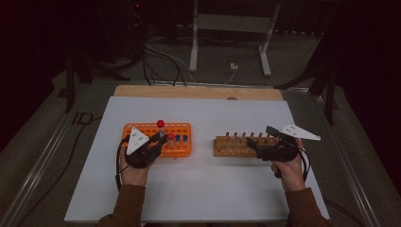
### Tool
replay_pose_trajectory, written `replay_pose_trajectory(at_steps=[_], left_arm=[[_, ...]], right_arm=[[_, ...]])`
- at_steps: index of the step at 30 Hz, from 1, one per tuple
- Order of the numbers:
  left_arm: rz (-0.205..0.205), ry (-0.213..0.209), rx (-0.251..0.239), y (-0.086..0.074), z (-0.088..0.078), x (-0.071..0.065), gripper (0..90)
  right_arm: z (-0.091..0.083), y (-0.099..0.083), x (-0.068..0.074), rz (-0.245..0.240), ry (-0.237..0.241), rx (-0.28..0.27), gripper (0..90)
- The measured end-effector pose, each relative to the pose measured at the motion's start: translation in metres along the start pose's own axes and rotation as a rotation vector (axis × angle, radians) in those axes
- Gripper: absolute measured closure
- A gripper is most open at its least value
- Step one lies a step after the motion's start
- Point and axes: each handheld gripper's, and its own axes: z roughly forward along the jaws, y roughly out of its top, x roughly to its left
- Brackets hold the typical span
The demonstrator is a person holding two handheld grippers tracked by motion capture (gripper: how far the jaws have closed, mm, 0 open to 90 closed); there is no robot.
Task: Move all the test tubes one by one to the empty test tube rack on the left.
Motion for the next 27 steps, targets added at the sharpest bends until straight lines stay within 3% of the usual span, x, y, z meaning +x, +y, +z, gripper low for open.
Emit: replay_pose_trajectory(at_steps=[7, 16, 27], left_arm=[[-0.007, 0.025, 0.025, -0.01, 0.009, 0.008, 75.5], [-0.037, 0.02, 0.066, -0.025, 0.023, 0.012, 75.4], [-0.01, 0.011, 0.164, -0.034, 0.031, 0.009, 75.6]], right_arm=[[0.001, 0.0, 0.001, 0.0, 0.004, 0.002, 0.0], [0.002, -0.002, 0.002, -0.004, 0.011, 0.011, 0.0], [0.004, -0.003, 0.001, -0.004, 0.008, 0.018, 0.0]])
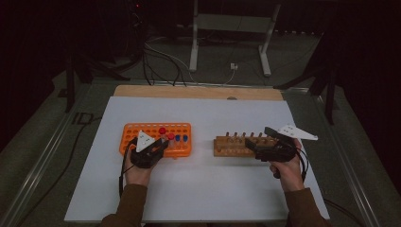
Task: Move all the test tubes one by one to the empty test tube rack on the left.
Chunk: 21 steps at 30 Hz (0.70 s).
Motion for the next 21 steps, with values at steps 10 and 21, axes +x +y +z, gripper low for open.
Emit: replay_pose_trajectory(at_steps=[10, 21], left_arm=[[0.009, 0.012, 0.055, -0.0043, 0.0047, -0.0023, 75.8], [0.02, 0.019, 0.061, -0.0045, 0.0033, -0.0042, 75.0]], right_arm=[[0.0026, -0.0008, 0.0012, -0.031, -0.026, 0.017, 0.1], [0.0066, -0.003, -0.0019, -0.031, -0.027, 0.037, 2.2]])
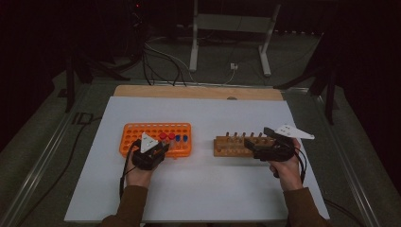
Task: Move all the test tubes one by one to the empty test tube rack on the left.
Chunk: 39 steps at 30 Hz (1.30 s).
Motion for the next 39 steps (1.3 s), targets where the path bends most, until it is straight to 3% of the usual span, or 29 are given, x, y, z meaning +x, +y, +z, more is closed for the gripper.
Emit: replay_pose_trajectory(at_steps=[13, 17, 21, 25, 28, 39], left_arm=[[-0.016, -0.028, -0.014, 0.001, -0.01, 0.001, 64.1], [-0.04, -0.049, -0.052, 0.003, -0.017, 0.001, 55.0], [-0.065, -0.075, -0.09, 0.005, -0.023, 0.003, 42.7], [-0.067, -0.075, -0.115, 0.006, -0.028, 0.0, 29.3], [-0.069, -0.066, -0.12, 0.007, -0.031, -0.001, 18.3], [-0.085, -0.066, -0.141, 0.009, -0.037, -0.001, 1.2]], right_arm=[[0.015, -0.009, -0.003, -0.021, -0.015, 0.041, 13.5], [0.02, -0.012, -0.002, -0.036, -0.022, 0.053, 19.3], [0.025, -0.015, -0.002, -0.053, -0.028, 0.063, 33.0], [0.03, -0.018, 0.001, -0.082, -0.029, 0.061, 48.2], [0.035, -0.019, 0.003, -0.085, -0.033, 0.059, 53.4], [0.046, -0.023, 0.005, -0.104, -0.035, 0.051, 69.4]])
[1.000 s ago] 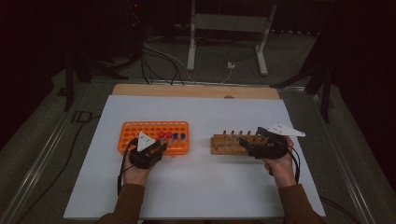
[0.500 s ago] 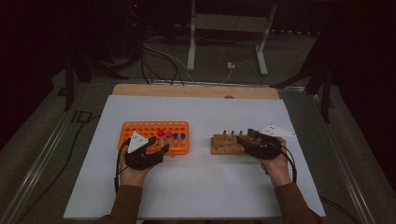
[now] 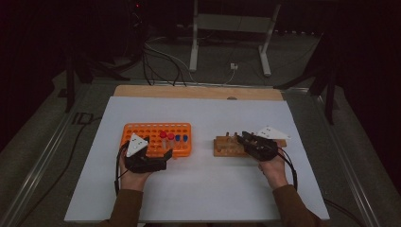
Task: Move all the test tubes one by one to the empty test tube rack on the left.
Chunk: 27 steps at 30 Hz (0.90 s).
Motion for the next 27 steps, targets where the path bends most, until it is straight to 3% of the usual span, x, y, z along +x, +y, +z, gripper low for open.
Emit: replay_pose_trajectory(at_steps=[11, 21, 27], left_arm=[[-0.022, -0.015, -0.014, 0.001, 0.0, 0.0, 0.6], [-0.023, -0.018, -0.026, 0.004, -0.002, -0.003, 0.7], [0.009, -0.014, -0.049, 0.011, -0.006, -0.009, 0.7]], right_arm=[[0.002, 0.0, 0.007, -0.025, 0.013, 0.004, 75.8], [-0.022, 0.015, 0.001, 0.034, 0.013, -0.088, 76.0], [-0.036, 0.026, 0.002, 0.04, 0.014, -0.131, 76.1]])
